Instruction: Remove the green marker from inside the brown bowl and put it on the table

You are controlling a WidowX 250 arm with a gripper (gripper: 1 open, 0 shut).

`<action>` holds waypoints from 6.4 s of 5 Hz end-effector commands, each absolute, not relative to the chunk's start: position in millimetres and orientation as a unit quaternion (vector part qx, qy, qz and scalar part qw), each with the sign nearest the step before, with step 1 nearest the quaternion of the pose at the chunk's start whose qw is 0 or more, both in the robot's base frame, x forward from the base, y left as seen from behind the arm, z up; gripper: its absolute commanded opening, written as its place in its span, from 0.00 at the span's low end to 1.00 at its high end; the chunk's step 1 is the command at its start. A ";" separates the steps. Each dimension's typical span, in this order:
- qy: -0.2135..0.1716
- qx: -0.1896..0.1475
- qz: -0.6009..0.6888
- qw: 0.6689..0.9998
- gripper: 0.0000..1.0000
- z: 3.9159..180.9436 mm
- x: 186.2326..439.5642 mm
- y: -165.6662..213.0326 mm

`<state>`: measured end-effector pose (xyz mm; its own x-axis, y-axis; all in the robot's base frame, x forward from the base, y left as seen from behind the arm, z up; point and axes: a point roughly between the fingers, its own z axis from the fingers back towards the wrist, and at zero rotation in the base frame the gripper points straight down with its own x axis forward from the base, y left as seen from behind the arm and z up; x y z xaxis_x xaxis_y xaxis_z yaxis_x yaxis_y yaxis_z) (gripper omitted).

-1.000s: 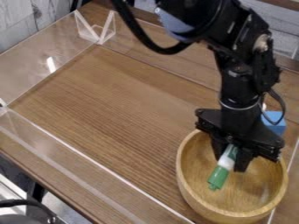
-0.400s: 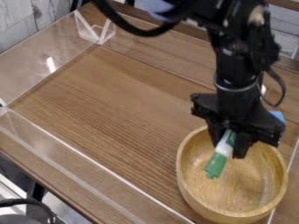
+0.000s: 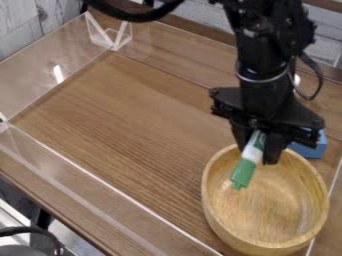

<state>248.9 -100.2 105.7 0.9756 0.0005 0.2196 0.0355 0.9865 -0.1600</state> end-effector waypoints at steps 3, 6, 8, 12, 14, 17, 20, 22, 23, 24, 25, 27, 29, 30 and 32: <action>-0.137 -0.095 -0.017 0.986 0.00 126.3 251.0 -102.6; -0.141 -0.103 -0.024 0.984 0.00 132.7 250.9 -105.1; -0.143 -0.109 -0.029 0.983 0.00 136.3 250.3 -106.5; -0.147 -0.119 -0.042 0.981 0.00 141.6 245.5 -105.2; -0.153 -0.123 -0.045 0.980 0.00 148.2 245.7 -99.6; -0.178 -0.109 -0.021 0.978 0.00 163.2 275.8 -68.4; -0.188 -0.090 -0.008 0.978 0.00 158.4 296.3 -43.5; -0.199 -0.083 -0.009 0.976 0.00 158.4 305.8 -30.8; -0.203 -0.082 -0.009 0.976 0.00 156.6 309.6 -31.2; -0.207 -0.082 -0.008 0.975 0.00 155.3 311.9 -33.1; -0.209 -0.081 -0.009 0.975 0.00 153.5 313.2 -34.8; -0.215 -0.080 -0.012 0.973 0.00 150.8 314.4 -38.1; -0.219 -0.078 -0.018 0.973 0.00 147.5 314.0 -38.1; -0.220 -0.077 -0.021 0.972 0.00 145.6 313.5 -37.5; -0.225 -0.074 -0.027 0.971 0.00 142.8 313.7 -34.0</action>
<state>310.2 -35.5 132.8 0.9128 -0.0145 0.4081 0.0773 0.9875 -0.1377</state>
